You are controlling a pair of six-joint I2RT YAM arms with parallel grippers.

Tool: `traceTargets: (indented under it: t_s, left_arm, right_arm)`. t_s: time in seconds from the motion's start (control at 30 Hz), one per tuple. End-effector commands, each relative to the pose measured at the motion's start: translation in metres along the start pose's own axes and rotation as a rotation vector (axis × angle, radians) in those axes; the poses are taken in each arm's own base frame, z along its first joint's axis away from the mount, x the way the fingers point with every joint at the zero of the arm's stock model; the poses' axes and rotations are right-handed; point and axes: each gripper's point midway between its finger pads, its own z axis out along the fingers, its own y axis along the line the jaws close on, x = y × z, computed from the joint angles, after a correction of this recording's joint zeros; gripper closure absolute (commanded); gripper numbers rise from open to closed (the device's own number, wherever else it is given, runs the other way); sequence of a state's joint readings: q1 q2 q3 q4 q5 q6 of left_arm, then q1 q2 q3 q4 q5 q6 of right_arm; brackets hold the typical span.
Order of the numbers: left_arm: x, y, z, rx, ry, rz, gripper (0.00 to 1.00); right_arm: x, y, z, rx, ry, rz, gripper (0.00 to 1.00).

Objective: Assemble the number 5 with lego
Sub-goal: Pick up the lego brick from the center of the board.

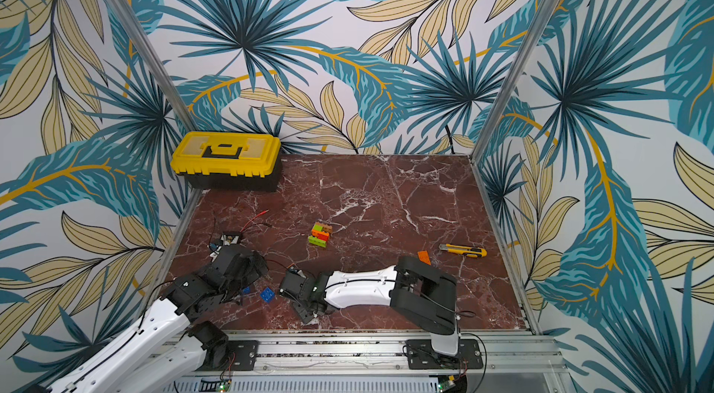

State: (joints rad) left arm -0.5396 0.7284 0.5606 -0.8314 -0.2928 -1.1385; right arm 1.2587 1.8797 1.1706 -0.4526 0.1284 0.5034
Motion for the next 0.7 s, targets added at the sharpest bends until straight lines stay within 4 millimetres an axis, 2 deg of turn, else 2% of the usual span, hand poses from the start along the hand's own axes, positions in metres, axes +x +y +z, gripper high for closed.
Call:
traceTargets:
  t_s: [0.0, 0.07, 0.13, 0.23, 0.43, 0.53, 0.67]
  left_arm:
    - [0.001, 0.012, 0.003, -0.031, -0.012, -0.005, 0.00]
    - [0.001, 0.012, 0.003, -0.028, -0.012, -0.004, 0.00]
    - [0.001, 0.011, 0.004, -0.023, -0.012, 0.002, 0.00]
    - [0.002, 0.007, 0.005, -0.006, -0.006, 0.018, 0.00]
    - [0.007, -0.014, 0.012, 0.073, 0.028, 0.060, 0.00]
    - [0.013, -0.035, 0.016, 0.151, 0.069, 0.119, 0.00]
    - [0.024, -0.050, 0.022, 0.190, 0.132, 0.168, 0.00]
  right_arm:
    - [0.016, -0.009, 0.009, 0.048, 0.063, -0.028, 0.41]
    - [0.019, -0.013, 0.011, 0.060, 0.078, -0.043, 0.47]
    - [0.024, -0.024, 0.010, 0.071, 0.099, -0.040, 0.56]
    - [0.031, -0.042, 0.006, 0.058, 0.124, -0.044, 0.65]
    - [0.027, -0.060, -0.026, -0.057, 0.109, -0.168, 0.65]
    - [0.024, -0.078, -0.045, -0.083, 0.113, -0.270, 0.65]
    - [0.029, -0.102, -0.057, -0.070, 0.171, -0.426, 0.65]
